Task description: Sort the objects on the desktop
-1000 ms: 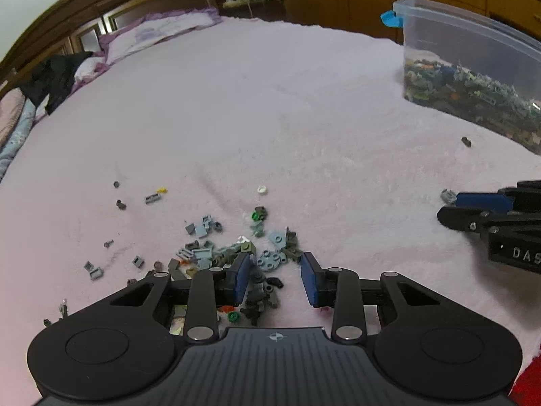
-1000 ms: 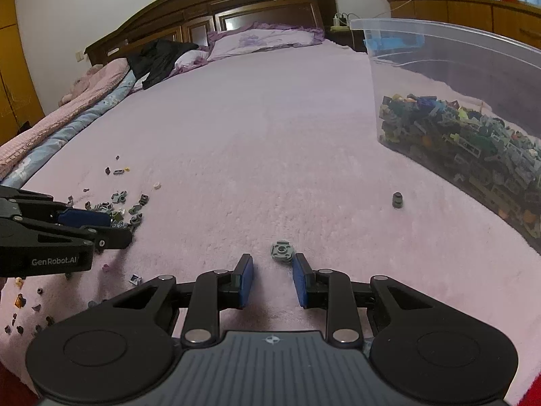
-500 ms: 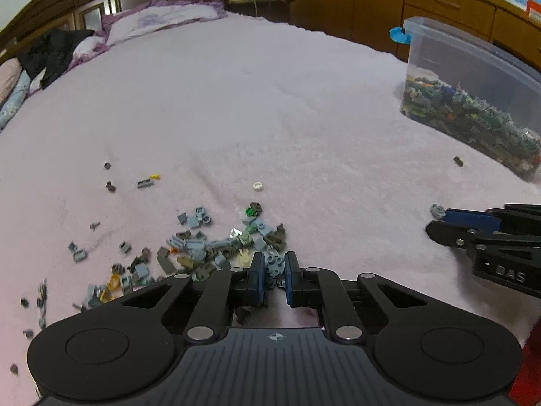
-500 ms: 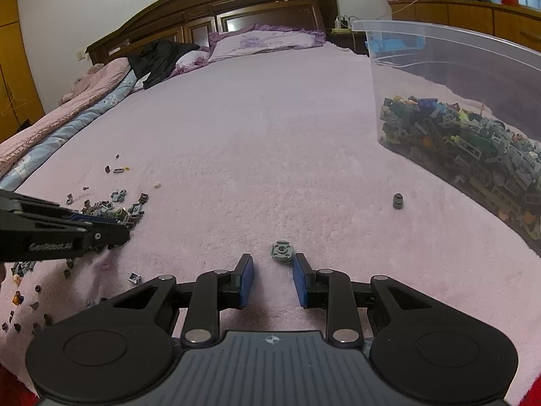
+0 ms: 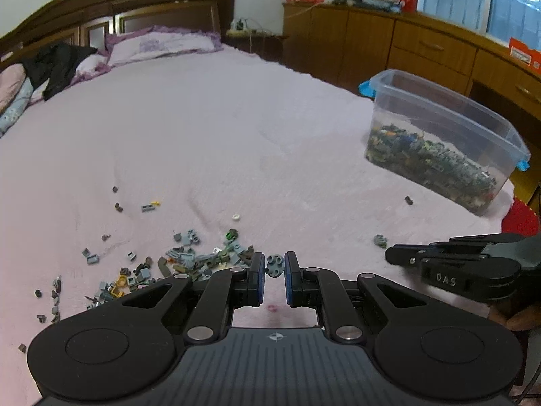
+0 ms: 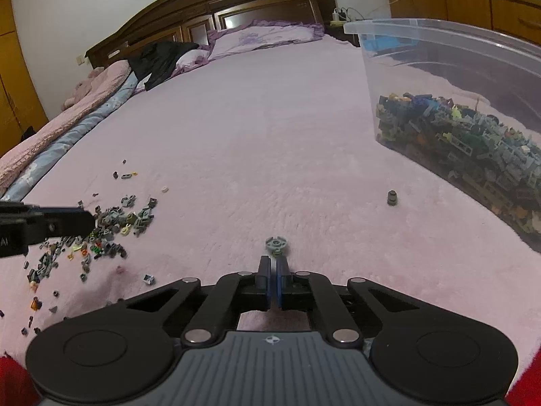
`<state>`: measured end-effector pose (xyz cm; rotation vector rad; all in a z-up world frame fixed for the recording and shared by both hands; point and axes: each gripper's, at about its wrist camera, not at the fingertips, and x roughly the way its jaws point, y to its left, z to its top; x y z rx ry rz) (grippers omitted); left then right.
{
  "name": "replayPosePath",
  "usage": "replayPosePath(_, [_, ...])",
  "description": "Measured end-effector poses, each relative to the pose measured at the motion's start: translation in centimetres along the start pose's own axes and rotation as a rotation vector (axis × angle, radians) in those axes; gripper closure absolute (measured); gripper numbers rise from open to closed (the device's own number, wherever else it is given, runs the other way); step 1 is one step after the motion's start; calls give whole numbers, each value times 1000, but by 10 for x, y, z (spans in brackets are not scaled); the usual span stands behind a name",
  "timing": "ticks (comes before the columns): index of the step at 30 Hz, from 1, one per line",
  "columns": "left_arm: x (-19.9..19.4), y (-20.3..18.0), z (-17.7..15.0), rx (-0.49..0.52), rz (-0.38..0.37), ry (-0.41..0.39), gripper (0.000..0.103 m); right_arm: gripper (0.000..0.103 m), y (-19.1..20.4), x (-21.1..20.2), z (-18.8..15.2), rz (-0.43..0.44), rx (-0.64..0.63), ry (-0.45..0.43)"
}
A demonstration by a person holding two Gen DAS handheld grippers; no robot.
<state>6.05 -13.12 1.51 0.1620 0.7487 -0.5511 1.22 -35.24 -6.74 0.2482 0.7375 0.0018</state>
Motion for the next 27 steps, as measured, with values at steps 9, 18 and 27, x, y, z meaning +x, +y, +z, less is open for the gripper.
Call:
replayPosePath(9, [-10,-7,-3,8,-5,-8,90,72,5,18,17,-41,-64,5])
replayPosePath(18, [-20,-13,1,20,-22,-36,90,87,12,9,13,-27,-92,31])
replayPosePath(27, [-29,-19,6,15,-53,-73,90,87,14,-45,15,-10,-61,-25])
